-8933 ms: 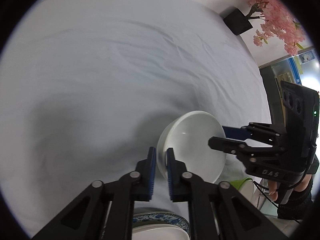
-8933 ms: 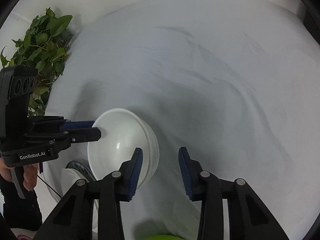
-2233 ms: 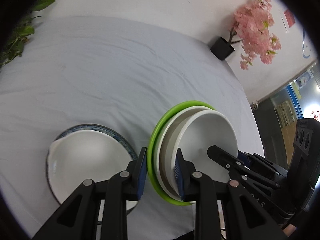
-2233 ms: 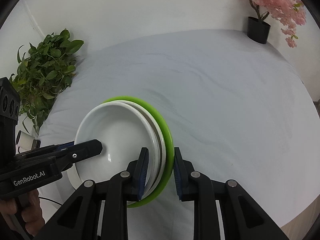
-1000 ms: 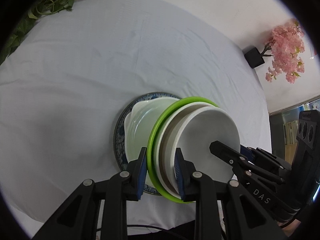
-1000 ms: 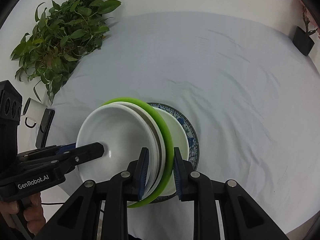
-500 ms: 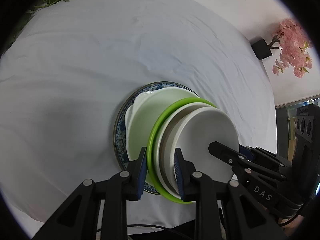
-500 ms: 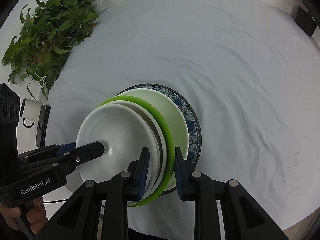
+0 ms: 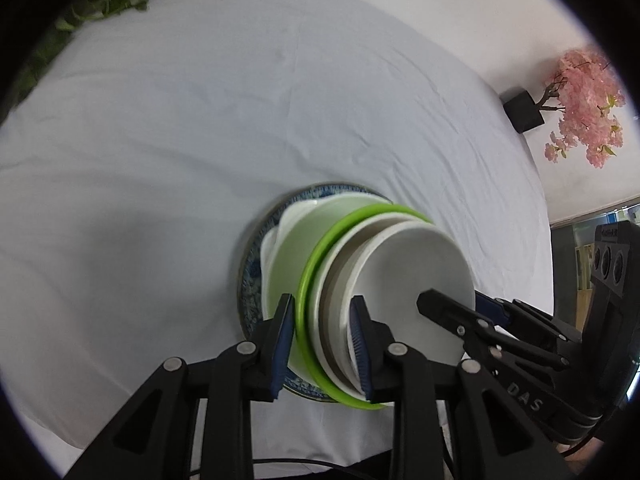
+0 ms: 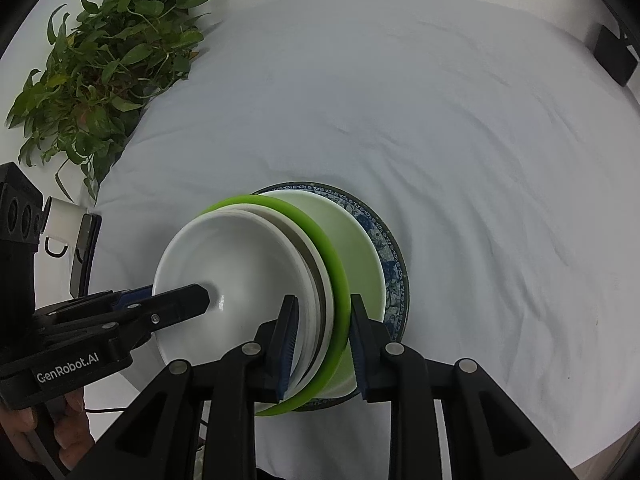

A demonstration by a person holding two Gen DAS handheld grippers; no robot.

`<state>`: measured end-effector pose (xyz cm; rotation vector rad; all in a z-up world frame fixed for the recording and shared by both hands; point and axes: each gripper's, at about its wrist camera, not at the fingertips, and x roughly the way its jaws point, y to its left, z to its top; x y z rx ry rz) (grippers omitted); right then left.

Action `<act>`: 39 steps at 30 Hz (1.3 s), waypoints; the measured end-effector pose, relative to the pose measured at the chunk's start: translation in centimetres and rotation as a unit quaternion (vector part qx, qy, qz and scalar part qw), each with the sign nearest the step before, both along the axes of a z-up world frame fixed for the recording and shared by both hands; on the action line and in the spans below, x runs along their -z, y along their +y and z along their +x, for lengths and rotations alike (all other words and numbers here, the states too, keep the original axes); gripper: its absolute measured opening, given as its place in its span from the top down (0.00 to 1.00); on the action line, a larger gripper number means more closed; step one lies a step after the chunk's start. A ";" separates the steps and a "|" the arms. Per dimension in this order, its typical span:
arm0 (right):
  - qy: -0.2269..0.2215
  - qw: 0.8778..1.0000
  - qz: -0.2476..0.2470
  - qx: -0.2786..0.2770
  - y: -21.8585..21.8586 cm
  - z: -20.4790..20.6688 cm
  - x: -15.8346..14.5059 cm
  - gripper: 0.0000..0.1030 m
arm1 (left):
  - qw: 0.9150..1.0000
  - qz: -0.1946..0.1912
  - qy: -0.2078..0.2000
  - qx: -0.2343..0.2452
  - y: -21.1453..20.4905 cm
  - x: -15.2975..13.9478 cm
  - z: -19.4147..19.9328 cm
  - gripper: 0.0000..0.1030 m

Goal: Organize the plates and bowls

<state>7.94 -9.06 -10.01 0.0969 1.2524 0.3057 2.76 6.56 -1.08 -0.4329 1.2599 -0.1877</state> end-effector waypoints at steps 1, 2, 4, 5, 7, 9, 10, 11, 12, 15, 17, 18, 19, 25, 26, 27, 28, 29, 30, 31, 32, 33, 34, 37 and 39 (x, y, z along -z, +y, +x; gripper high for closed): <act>-0.007 1.000 0.004 -0.002 -0.1 -0.3 -0.4 0.64 | 1.000 0.010 -0.014 -0.004 0.3 -0.6 -0.2 0.70; -0.016 1.000 0.004 -0.002 -0.1 -0.7 -0.8 0.45 | 0.999 0.025 -0.031 -0.009 0.5 -1.2 -0.4 0.57; -0.049 0.999 0.001 -0.004 -0.5 -1.6 -2.2 0.19 | 0.994 0.066 -0.076 -0.030 1.1 -2.9 -1.5 0.32; -0.062 0.998 -0.003 -0.006 -0.6 -2.0 -2.7 0.15 | 0.989 0.094 -0.109 -0.045 1.4 -4.0 -2.3 0.20; -0.079 0.997 -0.010 -0.012 -0.7 -2.9 -3.7 0.13 | 0.973 0.151 -0.166 -0.054 1.6 -5.7 -3.8 0.19; -0.088 0.996 -0.012 -0.016 -0.9 -4.1 -4.2 0.09 | 0.959 0.195 -0.201 -0.049 1.4 -7.0 -5.1 0.19; -0.089 0.996 -0.012 -0.021 -0.9 -4.7 -4.3 0.08 | 0.953 0.208 -0.215 -0.046 1.5 -7.6 -5.8 0.19; -0.087 0.996 -0.013 -0.030 -0.8 -5.5 -4.2 0.08 | 0.948 0.219 -0.227 -0.040 1.4 -8.1 -6.5 0.19; -0.086 0.996 -0.011 -0.038 -0.6 -6.1 -4.1 0.08 | 0.945 0.226 -0.235 -0.033 1.5 -8.6 -6.9 0.19; -0.087 0.994 -0.008 -0.061 0.1 -8.7 -3.5 0.08 | 0.937 0.242 -0.254 -0.010 1.2 -9.3 -8.6 0.19; -0.097 0.993 -0.009 -0.070 0.3 -10.5 -3.3 0.08 | 0.936 0.239 -0.259 -0.008 0.8 -9.2 -9.7 0.19; -0.102 0.992 -0.012 -0.070 0.4 -11.3 -3.1 0.08 | 0.937 0.232 -0.261 -0.012 0.5 -8.9 -10.3 0.19; -0.107 0.992 -0.014 -0.070 0.4 -12.2 -3.1 0.08 | 0.939 0.222 -0.263 -0.016 0.1 -8.6 -10.8 0.19; -0.162 0.982 -0.045 -0.082 0.3 -16.6 -3.6 0.08 | 0.935 0.166 -0.305 -0.063 -1.8 -6.5 -14.2 0.19; -0.172 0.980 -0.049 -0.084 0.5 -17.1 -3.6 0.08 | 0.935 0.162 -0.309 -0.066 -2.0 -6.3 -14.5 0.19; -0.181 0.979 -0.054 -0.083 0.3 -17.6 -3.7 0.08 | 0.935 0.159 -0.310 -0.066 -2.2 -6.1 -14.8 0.19; -0.186 0.977 -0.058 -0.082 0.1 -18.3 -3.6 0.08 | 0.934 0.161 -0.311 -0.065 -2.5 -6.0 -15.0 0.19; -0.189 0.977 -0.059 -0.082 0.0 -18.6 -3.5 0.08 | 0.932 0.166 -0.316 -0.062 -2.7 -6.0 -15.3 0.19; -0.191 0.976 -0.061 -0.080 -0.1 -18.9 -3.3 0.08 | 0.929 0.172 -0.323 -0.060 -2.9 -6.0 -15.6 0.19; -0.194 0.976 -0.064 -0.078 -0.3 -19.5 -3.2 0.08 | 0.926 0.177 -0.329 -0.060 -3.3 -6.1 -16.0 0.19; -0.197 0.975 -0.064 -0.075 -0.4 -19.8 -3.0 0.08 | 0.924 0.181 -0.332 -0.058 -3.6 -6.2 -16.2 0.15; -0.201 0.975 -0.063 -0.074 -0.5 -20.2 -2.8 0.08 | 0.923 0.182 -0.335 -0.055 -3.7 -6.3 -16.2 0.12; -0.204 0.974 -0.064 -0.072 -0.5 -20.2 -2.7 0.08 | 0.922 0.181 -0.337 -0.054 -4.0 -6.3 -16.3 0.11; -0.213 0.972 -0.071 -0.072 -0.3 -20.1 -2.3 0.08 | 0.923 0.176 -0.338 -0.055 -4.4 -6.1 -16.2 0.00; -0.219 0.970 -0.076 -0.071 -0.4 -20.3 -2.1 0.08 | 0.924 0.172 -0.337 -0.050 -4.5 -5.8 -16.1 0.00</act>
